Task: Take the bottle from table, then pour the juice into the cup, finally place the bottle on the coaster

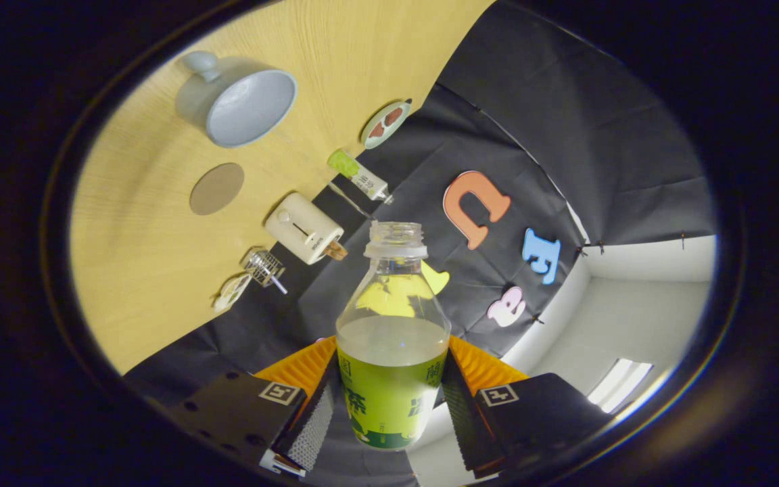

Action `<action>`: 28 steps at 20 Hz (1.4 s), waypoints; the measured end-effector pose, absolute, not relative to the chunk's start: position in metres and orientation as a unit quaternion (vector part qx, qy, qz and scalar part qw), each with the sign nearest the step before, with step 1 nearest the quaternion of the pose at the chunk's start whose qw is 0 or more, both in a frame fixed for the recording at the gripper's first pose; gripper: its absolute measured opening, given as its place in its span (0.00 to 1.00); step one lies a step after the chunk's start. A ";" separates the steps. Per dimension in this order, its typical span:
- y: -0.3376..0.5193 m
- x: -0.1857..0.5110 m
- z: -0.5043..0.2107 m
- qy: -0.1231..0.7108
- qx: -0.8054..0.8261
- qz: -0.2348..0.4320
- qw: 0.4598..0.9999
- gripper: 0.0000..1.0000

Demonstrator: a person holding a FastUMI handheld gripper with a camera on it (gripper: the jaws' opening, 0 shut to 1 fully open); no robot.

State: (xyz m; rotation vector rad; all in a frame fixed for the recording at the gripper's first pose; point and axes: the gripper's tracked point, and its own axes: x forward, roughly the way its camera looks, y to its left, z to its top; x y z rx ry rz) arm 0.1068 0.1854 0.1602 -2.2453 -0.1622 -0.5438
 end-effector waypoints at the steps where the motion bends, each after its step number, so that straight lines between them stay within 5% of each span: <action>1: 0.186 0.105 0.163 -0.065 -0.888 -0.216 0.401 0.81; 8: 0.189 0.106 0.170 -0.071 -0.884 -0.216 0.409 0.81; 13: 0.191 0.111 0.169 -0.084 -0.851 -0.212 0.472 0.82; 21: 0.202 0.121 0.179 -0.146 -0.724 -0.207 0.642 0.82; 28: 0.194 0.144 0.157 -0.099 -0.544 -0.143 0.821 0.82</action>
